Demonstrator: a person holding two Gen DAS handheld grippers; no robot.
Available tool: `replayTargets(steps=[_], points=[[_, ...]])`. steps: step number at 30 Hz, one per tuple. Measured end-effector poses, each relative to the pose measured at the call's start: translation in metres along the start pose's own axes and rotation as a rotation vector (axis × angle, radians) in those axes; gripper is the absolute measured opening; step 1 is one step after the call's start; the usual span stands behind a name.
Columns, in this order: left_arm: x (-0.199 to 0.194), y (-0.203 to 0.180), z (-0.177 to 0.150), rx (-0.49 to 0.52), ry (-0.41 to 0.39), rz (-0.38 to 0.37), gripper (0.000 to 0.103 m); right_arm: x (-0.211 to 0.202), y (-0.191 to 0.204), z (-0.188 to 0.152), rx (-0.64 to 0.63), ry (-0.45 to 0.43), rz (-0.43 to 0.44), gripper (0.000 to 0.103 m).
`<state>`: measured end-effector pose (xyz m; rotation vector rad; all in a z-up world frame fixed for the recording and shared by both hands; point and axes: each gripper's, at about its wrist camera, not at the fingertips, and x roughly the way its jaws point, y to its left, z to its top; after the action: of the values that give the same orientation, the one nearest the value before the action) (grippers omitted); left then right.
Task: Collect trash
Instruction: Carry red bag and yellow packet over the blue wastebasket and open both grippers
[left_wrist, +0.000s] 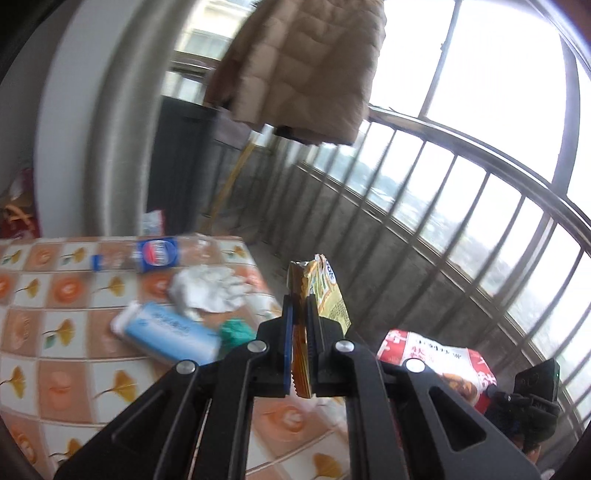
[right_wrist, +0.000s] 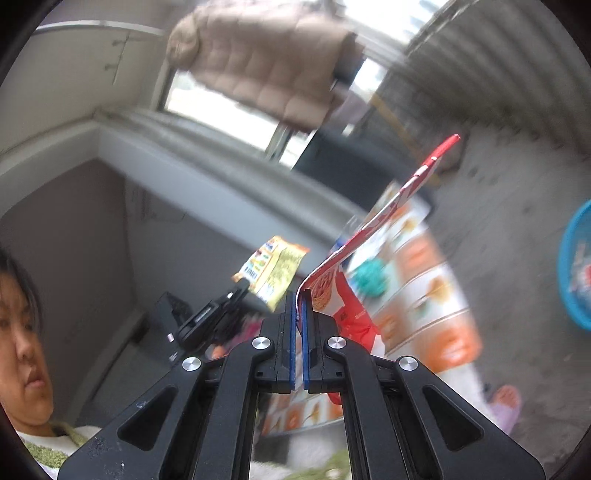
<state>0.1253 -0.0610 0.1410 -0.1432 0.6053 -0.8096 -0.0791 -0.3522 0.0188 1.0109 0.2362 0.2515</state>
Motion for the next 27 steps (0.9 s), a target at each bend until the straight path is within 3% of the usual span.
replayTargets(steps=[7,11,18,23,26,27], points=[[0.094,-0.082,-0.002,0.152,0.168,-0.141,0.006,-0.062,-0.032,0.010,0.037,-0.175,-0.244,0.001],[0.157,-0.132,-0.021,0.242,0.285,-0.177,0.006,-0.068,-0.055,0.011,0.047,-0.200,-0.467,0.001],[0.251,-0.192,-0.075,0.351,0.470,-0.183,0.006,-0.051,-0.103,0.023,-0.008,-0.110,-0.839,0.001],[0.283,-0.200,-0.094,0.364,0.529,-0.147,0.006,-0.003,-0.150,0.025,-0.193,0.002,-1.096,0.002],[0.293,-0.189,-0.099,0.353,0.548,-0.116,0.006,0.041,-0.189,0.017,-0.283,0.118,-1.222,0.010],[0.296,-0.187,-0.100,0.350,0.552,-0.105,0.006,0.054,-0.202,0.014,-0.287,0.164,-1.237,0.022]])
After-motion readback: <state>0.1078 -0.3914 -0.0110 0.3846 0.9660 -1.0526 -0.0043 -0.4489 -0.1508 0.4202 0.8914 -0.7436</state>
